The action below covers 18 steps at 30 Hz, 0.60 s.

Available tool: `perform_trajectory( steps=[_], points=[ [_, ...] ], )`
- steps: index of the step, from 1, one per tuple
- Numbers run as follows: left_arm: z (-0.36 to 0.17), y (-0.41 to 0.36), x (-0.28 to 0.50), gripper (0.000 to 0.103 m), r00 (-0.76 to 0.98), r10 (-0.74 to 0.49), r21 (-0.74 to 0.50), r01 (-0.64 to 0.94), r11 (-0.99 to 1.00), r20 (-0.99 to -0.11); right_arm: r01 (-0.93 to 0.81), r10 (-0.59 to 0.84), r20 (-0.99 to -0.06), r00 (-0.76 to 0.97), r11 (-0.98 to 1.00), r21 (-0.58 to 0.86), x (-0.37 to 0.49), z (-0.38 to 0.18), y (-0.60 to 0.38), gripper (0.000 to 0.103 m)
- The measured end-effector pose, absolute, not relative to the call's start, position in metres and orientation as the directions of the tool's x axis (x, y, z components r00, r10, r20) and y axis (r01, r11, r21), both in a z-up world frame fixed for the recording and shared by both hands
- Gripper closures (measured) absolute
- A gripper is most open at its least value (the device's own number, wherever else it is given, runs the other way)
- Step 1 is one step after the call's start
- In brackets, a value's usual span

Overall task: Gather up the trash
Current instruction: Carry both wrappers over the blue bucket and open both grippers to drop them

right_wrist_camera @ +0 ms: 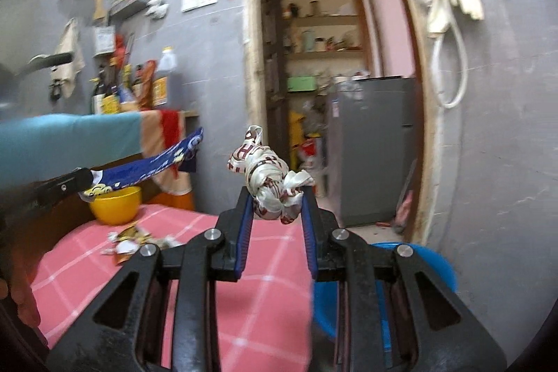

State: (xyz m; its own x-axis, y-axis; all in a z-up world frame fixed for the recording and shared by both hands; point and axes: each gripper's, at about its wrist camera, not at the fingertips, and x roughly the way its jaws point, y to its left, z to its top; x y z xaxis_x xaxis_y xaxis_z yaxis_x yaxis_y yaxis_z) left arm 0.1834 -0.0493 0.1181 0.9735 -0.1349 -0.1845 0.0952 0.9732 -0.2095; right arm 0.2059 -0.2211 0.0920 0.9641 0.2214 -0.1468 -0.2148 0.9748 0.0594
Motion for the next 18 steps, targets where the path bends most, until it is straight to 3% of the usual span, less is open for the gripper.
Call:
perform_trajectory(
  steps=[11, 18],
  points=[
    [0.102, -0.152, 0.270, 0.096, 0.912, -0.255, -0.219, 0.190, 0.957, -0.321, -0.019, 0.040, -0.239, 0.970, 0.996, 0.093, 0.231, 0.071, -0.309, 0.059],
    [0.061, -0.191, 0.322, 0.096, 0.839, -0.232, -0.193, 0.155, 0.969, -0.492, 0.032, 0.047, -0.421, 0.906, 0.983, 0.180, 0.271, 0.036, -0.349, 0.059]
  ],
)
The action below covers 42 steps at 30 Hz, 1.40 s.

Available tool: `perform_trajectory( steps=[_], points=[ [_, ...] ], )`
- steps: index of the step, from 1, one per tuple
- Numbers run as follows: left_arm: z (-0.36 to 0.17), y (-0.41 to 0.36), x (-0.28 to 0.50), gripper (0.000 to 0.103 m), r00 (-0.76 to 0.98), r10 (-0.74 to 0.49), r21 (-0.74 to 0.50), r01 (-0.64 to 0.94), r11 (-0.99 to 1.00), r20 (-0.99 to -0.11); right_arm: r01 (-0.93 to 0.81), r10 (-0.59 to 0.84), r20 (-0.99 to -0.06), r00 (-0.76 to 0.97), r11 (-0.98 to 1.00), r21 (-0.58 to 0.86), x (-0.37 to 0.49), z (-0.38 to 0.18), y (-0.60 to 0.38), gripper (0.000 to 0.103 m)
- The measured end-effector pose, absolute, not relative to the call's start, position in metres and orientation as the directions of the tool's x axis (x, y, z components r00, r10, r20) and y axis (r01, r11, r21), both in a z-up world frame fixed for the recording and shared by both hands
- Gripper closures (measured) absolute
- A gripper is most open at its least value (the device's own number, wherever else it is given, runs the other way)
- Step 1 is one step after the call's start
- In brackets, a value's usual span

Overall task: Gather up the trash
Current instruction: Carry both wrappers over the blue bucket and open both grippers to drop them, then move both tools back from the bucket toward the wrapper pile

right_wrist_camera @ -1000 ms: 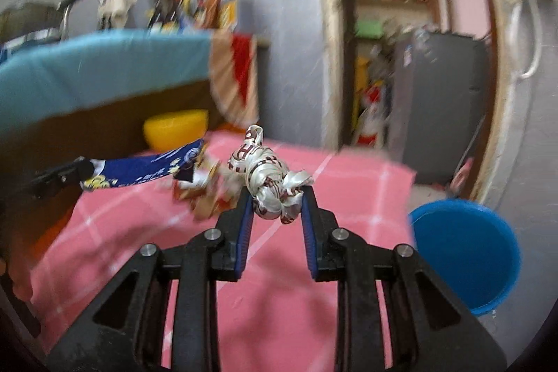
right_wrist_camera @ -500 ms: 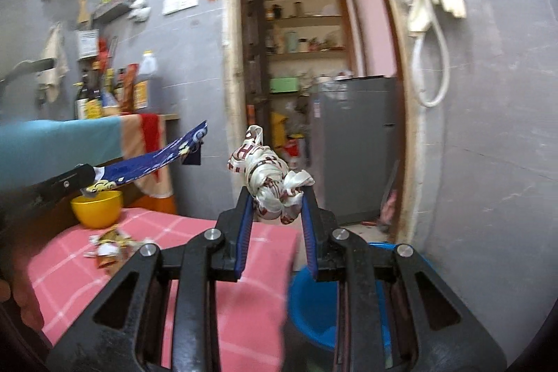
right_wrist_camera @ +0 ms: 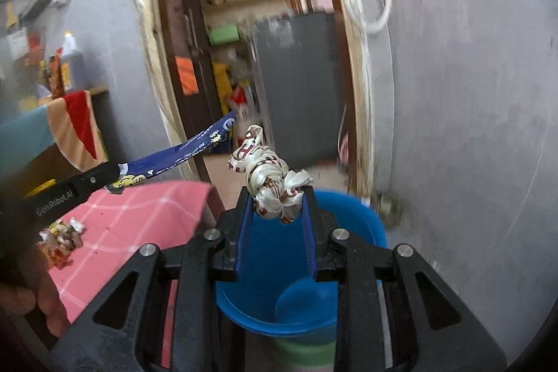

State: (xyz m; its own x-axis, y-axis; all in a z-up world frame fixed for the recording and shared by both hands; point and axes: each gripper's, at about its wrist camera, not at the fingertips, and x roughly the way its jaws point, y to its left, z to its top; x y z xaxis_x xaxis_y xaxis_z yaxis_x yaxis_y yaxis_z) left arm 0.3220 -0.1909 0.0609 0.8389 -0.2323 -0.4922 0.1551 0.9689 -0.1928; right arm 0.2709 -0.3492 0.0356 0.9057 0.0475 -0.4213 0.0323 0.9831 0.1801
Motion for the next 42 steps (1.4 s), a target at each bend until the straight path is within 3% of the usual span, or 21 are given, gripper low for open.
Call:
perform_trajectory(
  steps=[9, 15, 21, 29, 32, 34, 37, 42],
  points=[
    [0.012, -0.200, 0.368, 0.095, 0.693, -0.252, -0.251, 0.106, 0.962, -0.675, 0.061, 0.096, -0.543, 0.835, 0.963, 0.263, 0.301, 0.008, -0.366, 0.056],
    [0.009, -0.193, 0.373, 0.094, 0.644, -0.305, -0.307, 0.113, 0.945, -0.701, 0.081, 0.107, -0.565, 0.818, 0.951, 0.298, 0.308, 0.005, -0.370, 0.053],
    [0.021, -0.183, 0.361, 0.082, 0.665, -0.320, -0.319, 0.128, 0.939, -0.675, 0.083, 0.109, -0.548, 0.829, 0.946, 0.313, 0.308, 0.010, -0.366, 0.041],
    [0.049, -0.159, 0.328, 0.055, 0.773, -0.303, -0.297, 0.155, 0.942, -0.557, 0.050, 0.083, -0.440, 0.894, 0.958, 0.283, 0.295, 0.033, -0.354, 0.018],
    [0.060, -0.143, 0.312, 0.037, 0.821, -0.275, -0.281, 0.147, 0.948, -0.500, 0.027, 0.075, -0.368, 0.927, 0.964, 0.263, 0.284, 0.045, -0.344, 0.008],
    [0.067, -0.131, 0.301, 0.018, 0.854, -0.251, -0.277, 0.132, 0.952, -0.456, 0.010, 0.077, -0.328, 0.942, 0.967, 0.254, 0.278, 0.052, -0.336, 0.001],
    [0.074, -0.115, 0.289, 0.004, 0.891, -0.218, -0.264, 0.116, 0.957, -0.399, -0.022, 0.085, -0.262, 0.961, 0.972, 0.233, 0.268, 0.060, -0.324, 0.000],
    [0.089, -0.088, 0.259, 0.002, 0.936, -0.159, -0.231, 0.087, 0.969, -0.314, -0.075, 0.108, -0.152, 0.982, 0.976, 0.205, 0.249, 0.073, -0.302, 0.000]
  ],
)
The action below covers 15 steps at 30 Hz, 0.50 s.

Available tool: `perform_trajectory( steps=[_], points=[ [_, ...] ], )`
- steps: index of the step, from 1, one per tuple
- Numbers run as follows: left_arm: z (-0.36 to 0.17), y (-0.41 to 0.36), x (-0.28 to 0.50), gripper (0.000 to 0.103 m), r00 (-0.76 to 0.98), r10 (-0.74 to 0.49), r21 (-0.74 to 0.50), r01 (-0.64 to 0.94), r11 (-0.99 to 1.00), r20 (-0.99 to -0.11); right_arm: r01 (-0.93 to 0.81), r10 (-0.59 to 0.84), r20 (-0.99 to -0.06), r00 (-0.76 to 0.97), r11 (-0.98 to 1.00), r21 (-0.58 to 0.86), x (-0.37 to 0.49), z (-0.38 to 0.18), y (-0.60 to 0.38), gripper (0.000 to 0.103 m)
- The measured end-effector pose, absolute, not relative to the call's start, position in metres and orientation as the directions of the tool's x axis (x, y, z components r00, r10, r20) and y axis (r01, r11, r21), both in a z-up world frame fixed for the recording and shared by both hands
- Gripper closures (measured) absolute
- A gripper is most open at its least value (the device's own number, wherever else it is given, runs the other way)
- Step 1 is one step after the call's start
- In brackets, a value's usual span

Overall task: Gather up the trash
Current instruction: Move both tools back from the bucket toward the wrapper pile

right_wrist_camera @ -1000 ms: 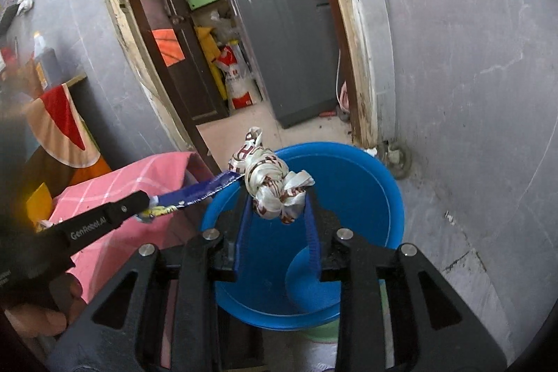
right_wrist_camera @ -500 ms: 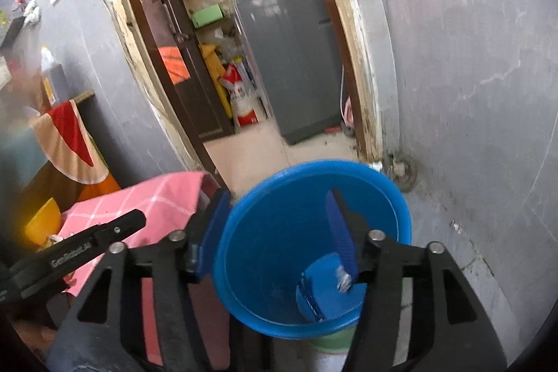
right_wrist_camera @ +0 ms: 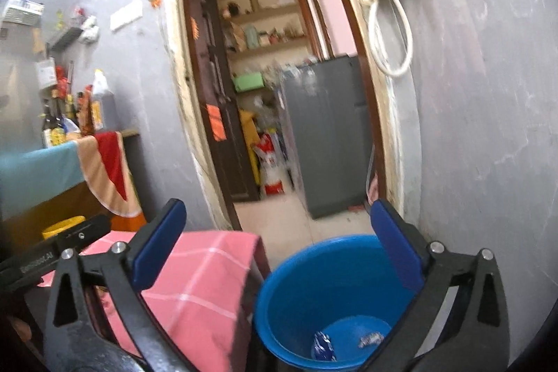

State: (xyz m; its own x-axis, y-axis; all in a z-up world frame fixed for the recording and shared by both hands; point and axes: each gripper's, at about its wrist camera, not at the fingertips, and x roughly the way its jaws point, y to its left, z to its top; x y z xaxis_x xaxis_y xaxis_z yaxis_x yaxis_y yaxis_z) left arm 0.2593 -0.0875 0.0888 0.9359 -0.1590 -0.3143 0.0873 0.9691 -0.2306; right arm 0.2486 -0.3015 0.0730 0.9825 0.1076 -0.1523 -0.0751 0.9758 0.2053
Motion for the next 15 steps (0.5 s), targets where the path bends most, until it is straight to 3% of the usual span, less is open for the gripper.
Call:
perform_trajectory(
  steps=[15],
  points=[
    [0.096, -0.019, 0.186, 0.002, 0.984, 0.022, -0.090, -0.038, 0.995, -0.178, -0.212, 0.215, -0.003, 0.977, 0.964, 0.160, 0.211, 0.090, -0.232, 0.000]
  ],
)
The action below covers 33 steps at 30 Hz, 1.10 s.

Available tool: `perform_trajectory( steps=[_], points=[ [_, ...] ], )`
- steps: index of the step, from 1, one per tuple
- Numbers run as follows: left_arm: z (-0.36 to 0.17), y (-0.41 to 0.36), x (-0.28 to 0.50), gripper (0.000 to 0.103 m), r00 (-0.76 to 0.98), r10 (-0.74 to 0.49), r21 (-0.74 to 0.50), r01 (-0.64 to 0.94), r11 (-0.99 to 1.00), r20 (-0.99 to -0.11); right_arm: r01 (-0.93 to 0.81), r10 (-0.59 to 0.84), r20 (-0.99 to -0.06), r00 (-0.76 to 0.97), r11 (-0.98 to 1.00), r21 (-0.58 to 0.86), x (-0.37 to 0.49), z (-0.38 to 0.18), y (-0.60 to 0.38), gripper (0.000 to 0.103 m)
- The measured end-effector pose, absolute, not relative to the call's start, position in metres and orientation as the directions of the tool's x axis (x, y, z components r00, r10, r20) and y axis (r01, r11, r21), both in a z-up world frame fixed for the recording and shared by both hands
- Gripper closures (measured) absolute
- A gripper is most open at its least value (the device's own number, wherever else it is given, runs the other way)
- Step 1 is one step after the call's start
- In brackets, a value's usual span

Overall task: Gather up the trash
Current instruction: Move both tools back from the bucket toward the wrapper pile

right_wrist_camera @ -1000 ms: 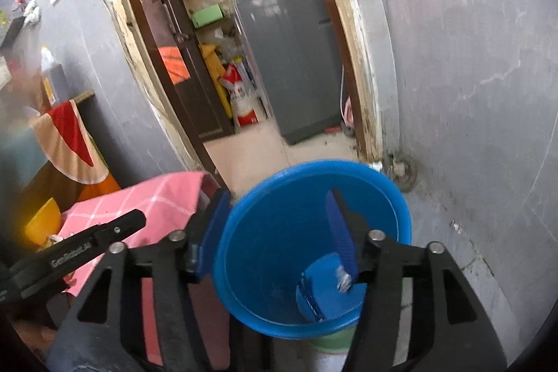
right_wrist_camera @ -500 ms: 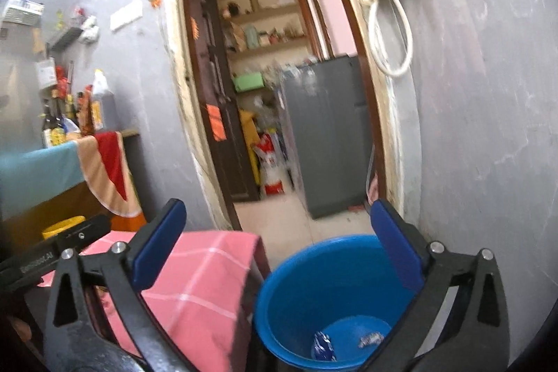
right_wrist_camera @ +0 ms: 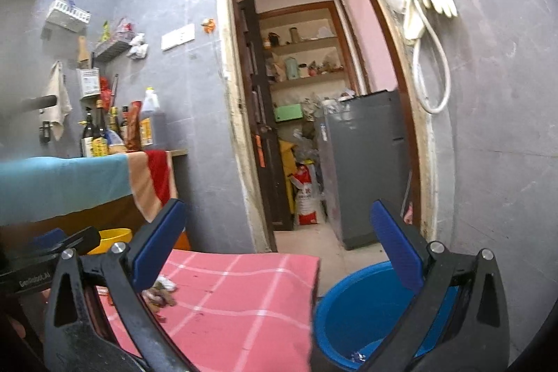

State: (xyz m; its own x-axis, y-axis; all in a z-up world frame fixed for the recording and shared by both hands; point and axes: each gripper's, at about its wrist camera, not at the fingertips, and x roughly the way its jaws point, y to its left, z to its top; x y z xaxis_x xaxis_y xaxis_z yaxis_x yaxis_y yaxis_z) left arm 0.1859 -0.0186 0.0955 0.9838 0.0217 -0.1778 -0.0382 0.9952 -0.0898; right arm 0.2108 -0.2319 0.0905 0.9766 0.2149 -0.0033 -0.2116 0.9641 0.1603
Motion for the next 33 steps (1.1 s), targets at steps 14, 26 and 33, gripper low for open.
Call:
perform_trajectory(
  steps=[14, 26, 33],
  points=[
    [0.065, 0.049, 0.146, 0.002, 0.975, 0.137, -0.023, -0.143, 0.990, -0.175, -0.330, 0.333, -0.058, 0.941, 0.943, 0.048, 0.209, 0.081, -0.163, 0.000],
    [0.033, 0.092, 0.181, 0.002, 0.904, 0.105, -0.068, -0.146, 0.987, -0.414, -0.414, 0.378, -0.311, 0.872, 0.909, -0.055, 0.239, 0.045, -0.109, 0.000],
    [0.020, 0.108, 0.212, 0.009, 0.825, 0.090, -0.077, -0.160, 0.984, -0.558, -0.473, 0.402, -0.438, 0.804, 0.879, -0.063, 0.255, 0.032, -0.084, 0.000]
  ],
)
